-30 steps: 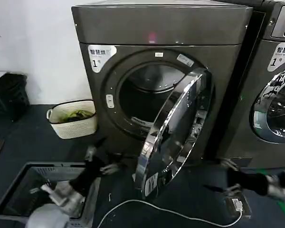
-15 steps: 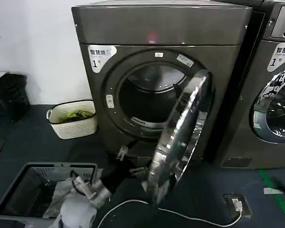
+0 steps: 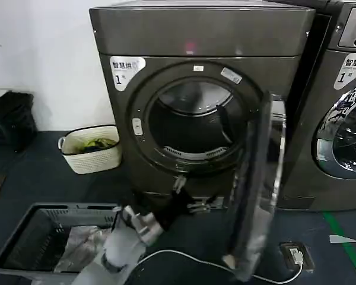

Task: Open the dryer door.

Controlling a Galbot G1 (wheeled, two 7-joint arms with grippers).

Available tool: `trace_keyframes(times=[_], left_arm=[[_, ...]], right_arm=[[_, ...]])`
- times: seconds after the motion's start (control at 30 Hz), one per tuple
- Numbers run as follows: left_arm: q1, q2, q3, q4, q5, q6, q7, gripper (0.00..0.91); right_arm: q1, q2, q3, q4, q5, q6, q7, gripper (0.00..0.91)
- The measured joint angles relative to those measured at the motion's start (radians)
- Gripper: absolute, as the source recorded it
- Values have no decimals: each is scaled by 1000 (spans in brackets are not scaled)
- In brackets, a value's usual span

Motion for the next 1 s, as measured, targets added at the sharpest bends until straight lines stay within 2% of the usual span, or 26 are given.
trace_keyframes(times=[0.1,0.2,0.47,0.63,0.8,1.0], left_arm=[[-44,-28,45,32,4,0,0,907],[-83,-57,82,61,8,0,-1,907],[-170,-133,162,154,12,-5,-2,907],[-216,-178,203,207,12,-8,-1,907],[-265,-218,243,262,11,-13,0,907],[-327,-269,286,334,17,-18,2,907]], right_arm=[[0,1,31,-22,-5,12,90,907],[-2,1,57,-36,-11,-11,148,907],[-18,-1,99,-58,-40,-29,203,907],[-31,8,118,-54,-39,-73,214,907],[-47,5,145,-59,-1,-109,222,907],[-66,3,188,-59,51,-107,217,907]])
